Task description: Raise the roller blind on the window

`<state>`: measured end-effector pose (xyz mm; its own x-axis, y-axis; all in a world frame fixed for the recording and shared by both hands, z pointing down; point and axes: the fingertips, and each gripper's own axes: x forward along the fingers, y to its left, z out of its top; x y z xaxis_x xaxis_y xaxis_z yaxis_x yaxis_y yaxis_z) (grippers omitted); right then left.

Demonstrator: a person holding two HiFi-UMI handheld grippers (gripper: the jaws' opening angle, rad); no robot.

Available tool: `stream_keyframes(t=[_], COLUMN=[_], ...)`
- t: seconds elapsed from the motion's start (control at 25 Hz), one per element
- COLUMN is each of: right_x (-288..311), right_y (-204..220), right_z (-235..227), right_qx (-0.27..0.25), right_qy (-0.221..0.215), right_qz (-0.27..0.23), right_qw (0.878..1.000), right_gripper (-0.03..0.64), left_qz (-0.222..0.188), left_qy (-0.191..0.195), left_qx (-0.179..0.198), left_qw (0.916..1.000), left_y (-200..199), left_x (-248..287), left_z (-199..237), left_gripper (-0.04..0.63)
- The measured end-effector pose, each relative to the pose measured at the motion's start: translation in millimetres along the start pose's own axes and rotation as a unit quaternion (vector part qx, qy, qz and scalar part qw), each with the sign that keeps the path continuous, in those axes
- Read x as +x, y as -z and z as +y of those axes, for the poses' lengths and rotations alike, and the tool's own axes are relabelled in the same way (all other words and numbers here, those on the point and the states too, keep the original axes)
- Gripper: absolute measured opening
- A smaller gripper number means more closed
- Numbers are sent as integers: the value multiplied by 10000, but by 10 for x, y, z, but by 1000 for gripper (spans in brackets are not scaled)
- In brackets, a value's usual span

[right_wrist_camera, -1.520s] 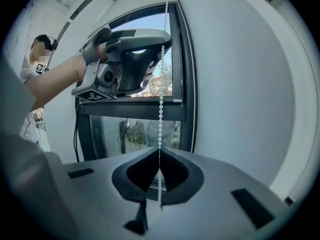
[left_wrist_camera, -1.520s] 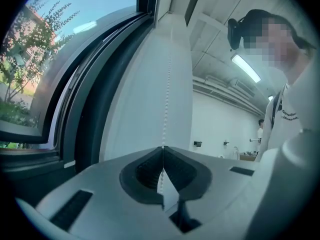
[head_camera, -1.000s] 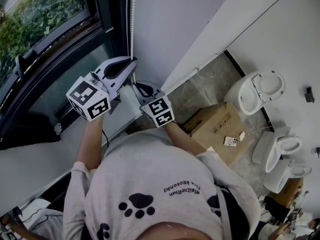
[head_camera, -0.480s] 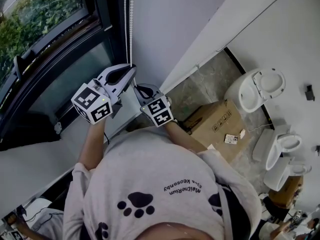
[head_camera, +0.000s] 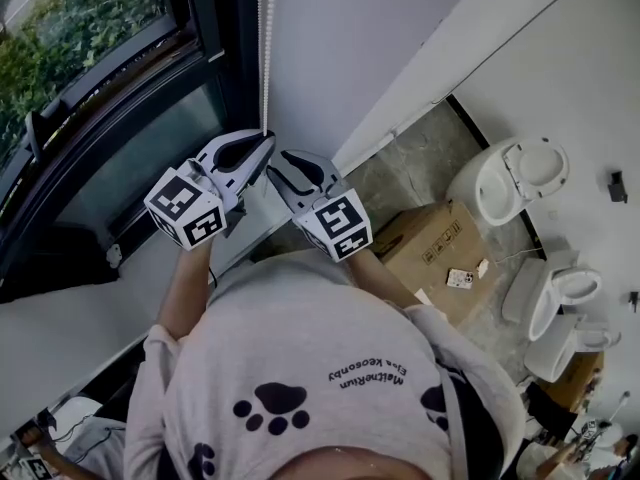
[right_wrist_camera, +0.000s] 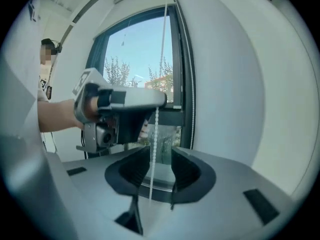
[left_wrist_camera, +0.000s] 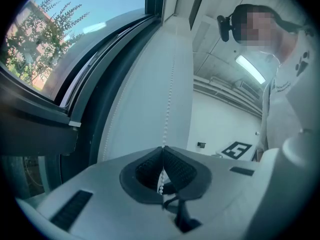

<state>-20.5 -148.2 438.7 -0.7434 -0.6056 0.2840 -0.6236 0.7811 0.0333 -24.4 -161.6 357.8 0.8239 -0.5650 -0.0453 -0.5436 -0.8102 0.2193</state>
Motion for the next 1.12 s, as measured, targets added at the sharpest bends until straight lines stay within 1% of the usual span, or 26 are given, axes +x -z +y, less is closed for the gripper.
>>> stream_keyframes(t=[0.08, 0.24, 0.44, 0.6, 0.72, 0.88, 1.0, 1.12], right_x=[-113, -349, -446, -370, -322, -311, -310, -319], right_y=[-240, -789, -1506, -1947, -2159, -2342, -2389, -2395], right_z=[-39, -125, -131, -160, -169, -180, -178, -147], right_qx=[-74, -107, -118, -166, -99, -27, -85, -102], right_qy=[58, 189, 54, 10, -38, -70, -52, -46], right_qz=[-194, -668, -1202, -1449, -1560, -1721, -1716, -1768], right_qw=[9998, 9975, 9927, 9893, 9877, 9851, 9851, 9842], right_gripper=[140, 141, 141, 136, 105, 86, 26, 18], left_qz=[-18, -21, 0, 13, 17, 2, 1, -23], left_qy=[-1, 0, -1, 75, 106, 109, 107, 129], left_qx=[-9, 10, 29, 20, 11, -7, -20, -22], left_qw=[10000, 10000, 10000, 10000, 9999, 9999, 9999, 9999], left_y=[2, 23, 47, 57, 55, 58, 59, 47], left_x=[-4, -2, 11, 50, 50, 23, 13, -2], left_z=[14, 32, 32, 2, -14, 3, 14, 17], left_gripper=[12, 9, 9, 9, 9, 9, 9, 9])
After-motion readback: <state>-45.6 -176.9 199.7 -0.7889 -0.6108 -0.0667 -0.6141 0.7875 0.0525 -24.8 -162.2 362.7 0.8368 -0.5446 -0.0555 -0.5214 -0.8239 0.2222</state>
